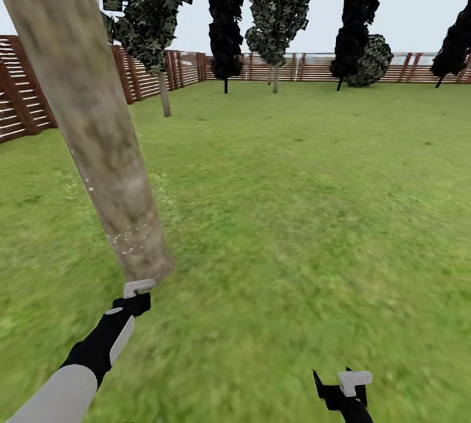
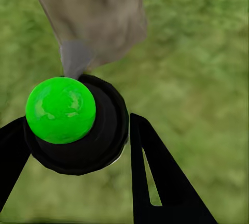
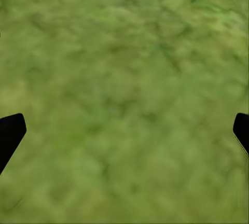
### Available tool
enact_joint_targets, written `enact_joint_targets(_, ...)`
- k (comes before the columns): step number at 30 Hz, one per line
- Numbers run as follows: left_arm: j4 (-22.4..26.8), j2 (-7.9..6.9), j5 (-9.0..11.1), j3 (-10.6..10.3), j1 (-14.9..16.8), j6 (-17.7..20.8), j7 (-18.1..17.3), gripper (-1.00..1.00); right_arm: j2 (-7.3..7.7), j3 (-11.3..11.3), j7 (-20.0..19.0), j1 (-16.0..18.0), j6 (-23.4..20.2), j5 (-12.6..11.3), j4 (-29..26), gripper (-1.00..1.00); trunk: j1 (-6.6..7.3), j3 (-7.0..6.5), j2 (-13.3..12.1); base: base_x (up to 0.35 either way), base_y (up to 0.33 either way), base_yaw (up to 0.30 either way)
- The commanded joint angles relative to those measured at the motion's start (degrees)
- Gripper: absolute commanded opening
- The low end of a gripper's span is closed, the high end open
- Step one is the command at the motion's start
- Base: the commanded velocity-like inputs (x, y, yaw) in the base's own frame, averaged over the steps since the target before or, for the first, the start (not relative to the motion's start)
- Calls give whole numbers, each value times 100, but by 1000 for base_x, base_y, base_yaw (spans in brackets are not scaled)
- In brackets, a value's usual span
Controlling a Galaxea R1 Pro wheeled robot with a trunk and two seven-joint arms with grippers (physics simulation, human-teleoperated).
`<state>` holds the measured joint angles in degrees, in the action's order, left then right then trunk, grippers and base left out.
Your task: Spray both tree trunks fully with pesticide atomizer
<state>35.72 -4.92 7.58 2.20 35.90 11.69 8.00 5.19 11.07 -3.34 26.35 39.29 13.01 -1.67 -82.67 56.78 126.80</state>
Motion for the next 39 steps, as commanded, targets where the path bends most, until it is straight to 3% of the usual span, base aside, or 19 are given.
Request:
enact_joint_targets(1,3,0,-2,0,0,0,-1,-100,0,0,0,-1,0,0,0,100,0,0,0,111,-263,276)
enact_joint_targets(12,52,-55,8,8,-2,0,-13,-100,0,0,0,-1,0,0,0,100,0,0,0,74,-180,271)
enact_joint_targets(15,448,-62,8,-10,18,87,-15,-100,0,0,0,0,0,0,0,100,0,0,0,0,-1,46)
enact_joint_targets(16,804,-70,2,-9,36,239,-12,-100,0,0,0,1,0,0,0,100,0,0,0,0,0,9)
enact_joint_targets(17,2304,-66,-42,-21,69,1358,-33,-100,0,0,0,1,0,0,0,100,0,0,0,0,0,0)
enact_joint_targets(18,2846,-57,-44,-23,59,1716,-35,-100,0,-2,0,1,0,0,0,100,0,0,0,0,0,0)
enact_joint_targets(21,3202,-90,-25,25,56,1958,-32,-100,0,0,0,-2,0,0,0,100,0,0,0,0,0,0)
enact_joint_targets(22,3233,-152,-48,221,51,1992,-38,-100,0,0,0,-2,0,0,0,100,0,0,0,0,0,0)
enact_joint_targets(23,3245,-305,-26,423,50,2033,-48,-100,0,0,0,1,0,0,0,100,0,0,0,0,0,0)
enact_joint_targets(25,3260,-450,-2,482,40,2285,-52,-100,0,0,0,2,0,0,0,100,0,0,0,0,0,0)
enact_joint_targets(27,3262,-419,-21,327,32,2487,-61,-100,0,0,0,1,0,0,0,100,0,0,0,0,0,0)
enact_joint_targets(29,3263,-415,3,-147,55,2580,-55,-100,0,0,0,1,0,0,0,100,0,0,0,0,0,0)
enact_joint_targets(30,3263,-437,11,-232,77,2784,-60,-100,0,0,0,1,0,0,0,100,0,0,0,0,0,0)
enact_joint_targets(31,3260,-466,13,-250,84,2907,-65,-100,0,0,0,0,0,0,0,100,0,0,0,0,0,0)
enact_joint_targets(34,3258,-845,11,-255,107,3064,-215,-100,0,0,0,1,0,0,0,100,0,0,0,0,0,0)
enact_joint_targets(36,3307,-1034,-31,-263,110,3117,-920,-100,0,-1,0,-3,0,0,0,100,0,0,0,0,0,0)
enact_joint_targets(39,3714,-966,-10,-302,110,3490,-1131,-100,0,-1,0,-1,0,0,0,100,0,0,0,0,0,0)
